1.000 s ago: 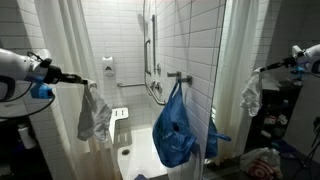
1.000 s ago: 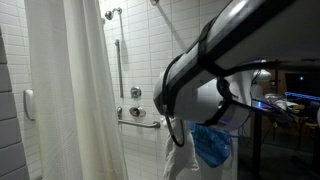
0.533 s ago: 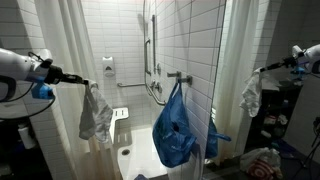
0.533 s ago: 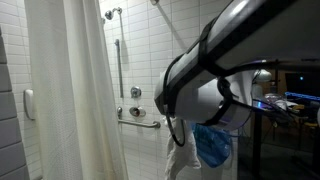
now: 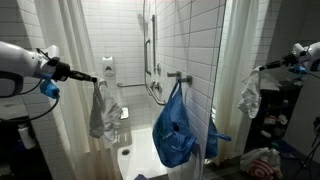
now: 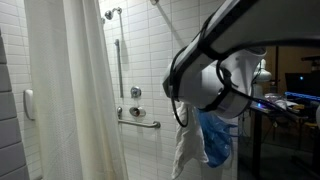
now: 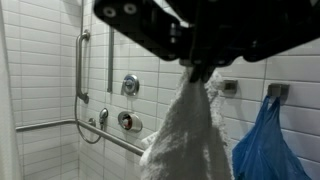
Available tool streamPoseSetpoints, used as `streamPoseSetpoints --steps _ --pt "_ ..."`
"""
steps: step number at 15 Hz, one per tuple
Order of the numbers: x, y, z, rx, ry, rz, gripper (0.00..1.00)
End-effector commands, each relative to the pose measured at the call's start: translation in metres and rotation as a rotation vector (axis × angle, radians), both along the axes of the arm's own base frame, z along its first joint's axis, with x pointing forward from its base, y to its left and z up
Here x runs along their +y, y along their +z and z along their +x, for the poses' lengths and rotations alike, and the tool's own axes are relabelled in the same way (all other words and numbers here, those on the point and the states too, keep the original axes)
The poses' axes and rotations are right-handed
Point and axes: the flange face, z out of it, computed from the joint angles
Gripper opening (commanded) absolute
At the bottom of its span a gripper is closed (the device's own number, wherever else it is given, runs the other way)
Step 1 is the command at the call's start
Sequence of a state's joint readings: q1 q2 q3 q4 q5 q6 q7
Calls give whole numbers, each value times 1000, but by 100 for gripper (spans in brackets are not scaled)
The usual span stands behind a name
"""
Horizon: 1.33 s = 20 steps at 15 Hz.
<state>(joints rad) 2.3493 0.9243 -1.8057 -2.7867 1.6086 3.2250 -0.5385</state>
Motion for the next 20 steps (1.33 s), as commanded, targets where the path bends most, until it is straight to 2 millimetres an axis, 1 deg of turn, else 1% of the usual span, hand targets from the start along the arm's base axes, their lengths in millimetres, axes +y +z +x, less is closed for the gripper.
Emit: streamPoseSetpoints --steps 1,4,8,12,16,20 --pt "-26 8 -1 -21 -60 63 1" --pt "-48 18 -2 -50 -110 116 1" --pt "-81 42 -6 -96 -166 162 1" --pt "-119 63 -5 -120 -225 181 1" --pt "-162 84 2 -106 -266 212 1" --pt "-193 111 12 -85 -297 220 1"
